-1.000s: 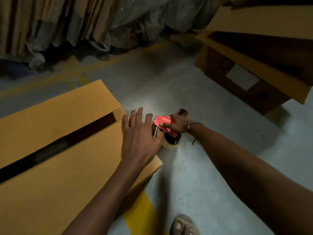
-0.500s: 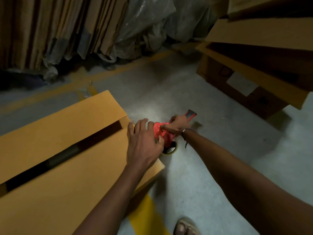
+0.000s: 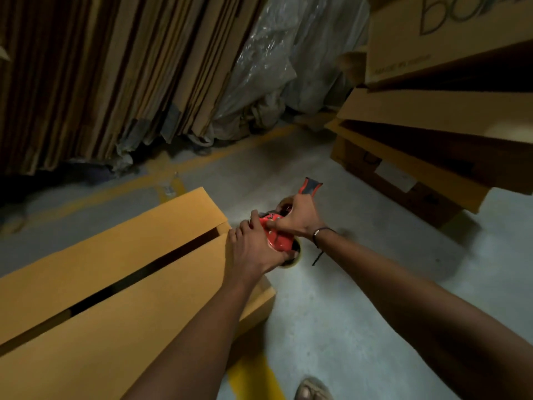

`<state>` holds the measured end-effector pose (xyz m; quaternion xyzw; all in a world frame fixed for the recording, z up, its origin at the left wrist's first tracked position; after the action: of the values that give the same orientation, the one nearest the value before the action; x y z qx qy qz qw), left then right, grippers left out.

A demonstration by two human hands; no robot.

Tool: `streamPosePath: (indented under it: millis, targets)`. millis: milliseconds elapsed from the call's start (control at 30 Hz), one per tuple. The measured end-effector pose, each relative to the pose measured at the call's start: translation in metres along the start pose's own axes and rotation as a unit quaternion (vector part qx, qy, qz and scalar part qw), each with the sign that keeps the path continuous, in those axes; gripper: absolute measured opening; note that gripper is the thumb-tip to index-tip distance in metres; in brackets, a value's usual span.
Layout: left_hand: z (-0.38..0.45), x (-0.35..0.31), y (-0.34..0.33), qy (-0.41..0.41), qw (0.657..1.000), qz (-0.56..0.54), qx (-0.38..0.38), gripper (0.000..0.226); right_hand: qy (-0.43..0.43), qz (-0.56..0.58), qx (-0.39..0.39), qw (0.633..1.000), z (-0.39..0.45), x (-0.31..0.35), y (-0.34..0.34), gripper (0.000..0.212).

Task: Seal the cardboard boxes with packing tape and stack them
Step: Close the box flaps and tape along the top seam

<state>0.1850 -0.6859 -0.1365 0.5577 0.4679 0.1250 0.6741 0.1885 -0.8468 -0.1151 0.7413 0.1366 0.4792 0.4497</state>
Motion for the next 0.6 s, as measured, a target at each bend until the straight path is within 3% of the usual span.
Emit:
streamPosePath:
  millis: [100, 267, 367, 600]
  targets:
    - [-0.01, -0.022, 0.025, 0.003, 0.998, -0.049, -0.03, 0.133, 0.004, 0.003, -0.009, 1.0, -0.014, 0.021, 0.036, 0.036]
    - [-0.031, -0.048, 0.081, 0.008, 0.985, -0.14, -0.103, 0.136, 0.012, 0.046, -0.035, 0.998, -0.049, 0.053, 0.092, 0.059]
    - [-0.061, -0.055, 0.119, -0.001, 0.977, -0.163, -0.136, 0.137, 0.003, 0.067, -0.027, 0.997, -0.082, 0.076, 0.115, 0.043]
    - [-0.175, -0.004, 0.202, 0.071, 0.942, -0.257, -0.205, 0.152, 0.003, 0.179, 0.04, 0.983, -0.174, 0.156, 0.108, 0.044]
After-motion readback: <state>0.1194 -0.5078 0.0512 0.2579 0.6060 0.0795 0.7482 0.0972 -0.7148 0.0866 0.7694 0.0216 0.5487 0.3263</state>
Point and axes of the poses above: each hand's wrist, its own z-axis towards the middle knuckle, its own y-axis out of the back of the hand, x = y × z, the point moved 7 cm from there along z, towards the middle knuckle, and after that the axes turned 15 degrees about -y, right-handed, at the moved point
